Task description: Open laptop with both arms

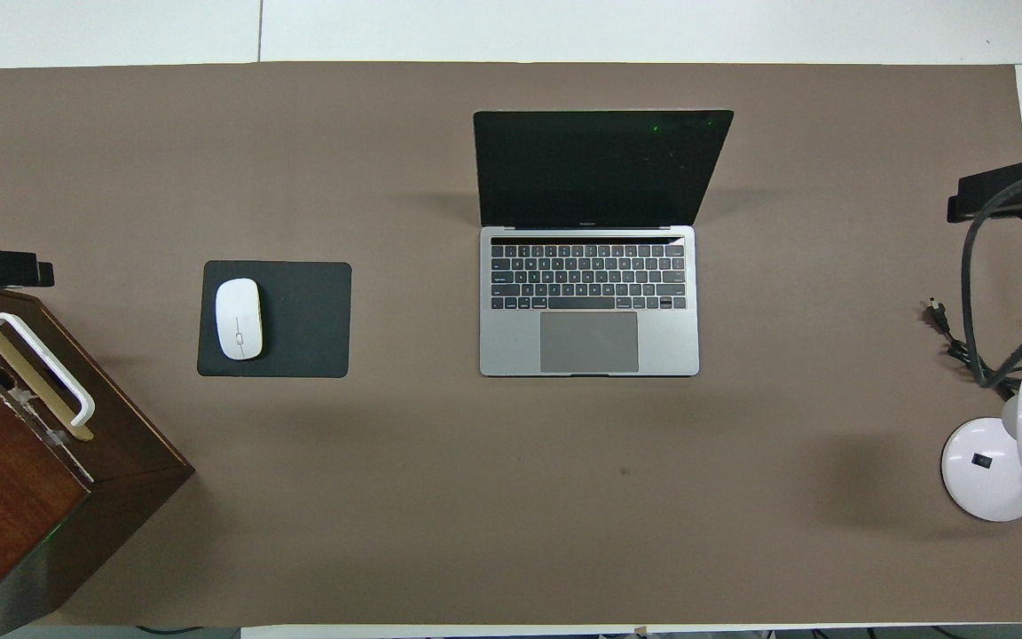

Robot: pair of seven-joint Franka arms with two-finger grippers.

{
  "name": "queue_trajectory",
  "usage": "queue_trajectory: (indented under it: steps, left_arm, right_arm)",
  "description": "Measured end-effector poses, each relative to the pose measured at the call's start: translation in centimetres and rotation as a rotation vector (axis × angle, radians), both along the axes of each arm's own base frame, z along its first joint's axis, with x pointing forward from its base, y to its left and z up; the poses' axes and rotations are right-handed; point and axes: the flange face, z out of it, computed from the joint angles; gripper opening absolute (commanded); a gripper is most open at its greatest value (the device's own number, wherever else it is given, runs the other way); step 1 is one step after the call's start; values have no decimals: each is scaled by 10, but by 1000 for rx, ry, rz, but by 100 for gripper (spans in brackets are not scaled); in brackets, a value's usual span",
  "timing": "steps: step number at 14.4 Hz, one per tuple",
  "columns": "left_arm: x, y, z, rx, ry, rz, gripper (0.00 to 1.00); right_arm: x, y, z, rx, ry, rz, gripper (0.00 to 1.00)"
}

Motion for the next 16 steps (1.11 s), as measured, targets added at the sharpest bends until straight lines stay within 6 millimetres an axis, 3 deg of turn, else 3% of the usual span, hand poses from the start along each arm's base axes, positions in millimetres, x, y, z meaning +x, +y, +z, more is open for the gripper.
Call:
queue_trajectory:
  steps: [5,11,16]
  left_arm:
    - [19,-2,26,6,58,-11,100]
    - [33,-8,8,6,130,-24,100]
    - [34,-7,6,7,136,-23,100]
  right_arm:
    - [-10,-12,4,6,13,-21,100]
    - [-14,-12,7,6,16,-20,100]
    - [-26,-7,1,6,81,-11,100]
